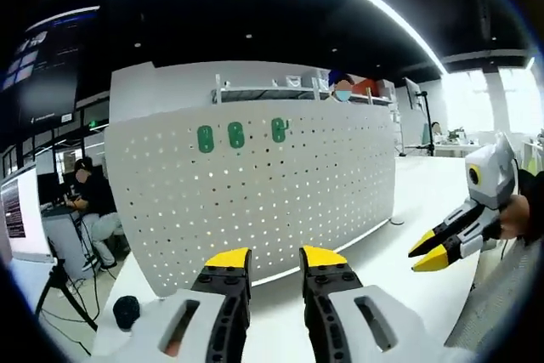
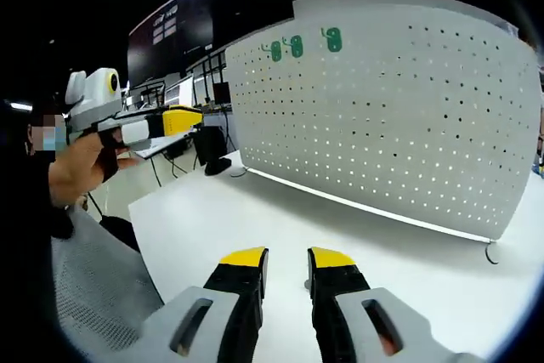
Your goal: Insert the hook assembly into the mounting plate slot until the hook locks in place.
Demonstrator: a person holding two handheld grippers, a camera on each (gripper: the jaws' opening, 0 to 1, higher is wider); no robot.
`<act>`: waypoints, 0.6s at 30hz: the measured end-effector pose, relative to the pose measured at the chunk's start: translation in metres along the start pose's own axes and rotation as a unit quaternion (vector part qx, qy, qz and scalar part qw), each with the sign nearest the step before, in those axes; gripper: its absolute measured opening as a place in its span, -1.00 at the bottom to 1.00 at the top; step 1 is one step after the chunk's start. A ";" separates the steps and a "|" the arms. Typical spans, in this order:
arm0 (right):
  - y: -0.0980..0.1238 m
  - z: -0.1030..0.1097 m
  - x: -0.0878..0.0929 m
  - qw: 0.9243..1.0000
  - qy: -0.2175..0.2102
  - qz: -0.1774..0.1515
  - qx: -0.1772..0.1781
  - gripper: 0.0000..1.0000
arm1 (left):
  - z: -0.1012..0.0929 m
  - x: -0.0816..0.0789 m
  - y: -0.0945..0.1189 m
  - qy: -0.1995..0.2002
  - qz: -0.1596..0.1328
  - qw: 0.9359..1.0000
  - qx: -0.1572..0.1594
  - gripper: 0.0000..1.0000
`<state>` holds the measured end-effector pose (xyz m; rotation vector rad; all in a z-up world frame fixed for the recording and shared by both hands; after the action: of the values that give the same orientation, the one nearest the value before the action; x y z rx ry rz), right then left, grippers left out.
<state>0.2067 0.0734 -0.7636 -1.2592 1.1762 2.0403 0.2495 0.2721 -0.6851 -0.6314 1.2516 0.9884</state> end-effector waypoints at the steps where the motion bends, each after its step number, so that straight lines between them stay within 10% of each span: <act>1: -0.002 0.000 0.003 1.000 0.003 0.008 0.000 -0.62 | -0.001 0.002 0.001 0.002 0.002 1.000 0.002 -0.53; 18: -0.040 -0.020 0.049 0.990 0.013 0.135 0.027 -0.40 | -0.011 0.027 0.006 0.014 0.013 1.000 0.015 -0.58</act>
<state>0.2229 0.0755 -0.8282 -1.1553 1.4729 2.1689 0.2393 0.2722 -0.7130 -0.6088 1.3007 0.9835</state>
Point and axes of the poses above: the point that each gripper's makers call its tool centre point, and the gripper's own axes: y roughly backward along the fingers, z roughly to its left, x roughly out of its underside, the point moved 4 cm from there along y, roughly backward along the fingers, and after that the axes turned 8 degrees about -y, right-handed, at the moved point
